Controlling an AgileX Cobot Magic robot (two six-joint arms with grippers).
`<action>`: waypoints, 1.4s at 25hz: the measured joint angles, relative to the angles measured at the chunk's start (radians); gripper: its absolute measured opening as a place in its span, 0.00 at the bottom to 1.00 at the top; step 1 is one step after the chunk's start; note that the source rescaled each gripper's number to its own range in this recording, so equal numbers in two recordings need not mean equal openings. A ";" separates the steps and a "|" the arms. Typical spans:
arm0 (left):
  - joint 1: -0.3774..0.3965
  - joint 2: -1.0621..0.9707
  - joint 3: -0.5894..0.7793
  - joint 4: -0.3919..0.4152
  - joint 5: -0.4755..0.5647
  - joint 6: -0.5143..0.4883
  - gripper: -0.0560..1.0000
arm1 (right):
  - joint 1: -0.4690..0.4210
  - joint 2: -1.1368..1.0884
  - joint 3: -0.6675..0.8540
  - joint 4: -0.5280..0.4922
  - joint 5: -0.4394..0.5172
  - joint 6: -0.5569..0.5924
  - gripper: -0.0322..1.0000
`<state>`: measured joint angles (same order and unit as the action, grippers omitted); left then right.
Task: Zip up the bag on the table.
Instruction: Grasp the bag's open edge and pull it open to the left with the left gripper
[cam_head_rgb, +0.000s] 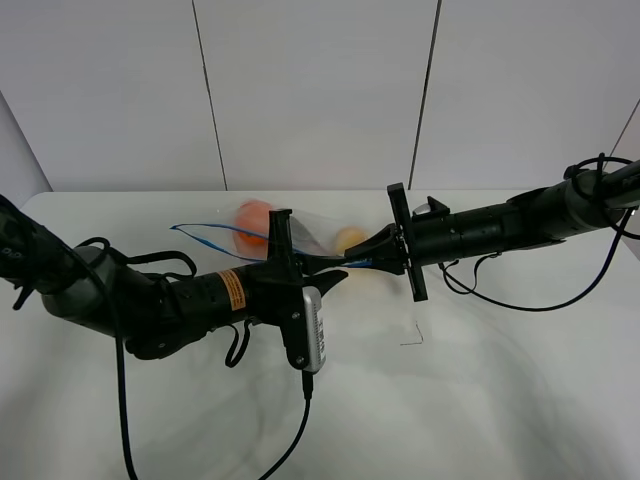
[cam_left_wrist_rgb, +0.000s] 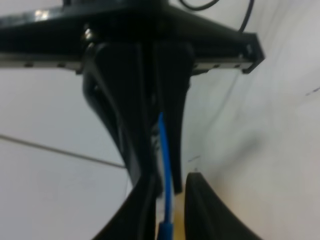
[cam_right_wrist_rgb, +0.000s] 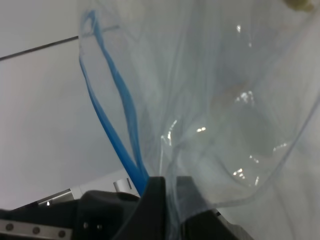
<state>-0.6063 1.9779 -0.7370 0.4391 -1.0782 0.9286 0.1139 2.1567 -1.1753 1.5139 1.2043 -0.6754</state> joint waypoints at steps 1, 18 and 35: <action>0.000 0.000 0.000 -0.009 0.000 -0.004 0.21 | 0.000 0.000 0.000 0.000 0.000 0.000 0.03; 0.000 0.000 0.000 -0.021 0.022 -0.036 0.05 | 0.000 0.000 0.000 0.000 -0.001 0.000 0.03; -0.003 0.000 0.008 -0.196 0.036 0.064 0.05 | 0.000 0.000 0.000 0.022 -0.014 0.000 0.03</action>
<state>-0.6093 1.9779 -0.7288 0.2431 -1.0426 0.9930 0.1139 2.1567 -1.1753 1.5361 1.1903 -0.6754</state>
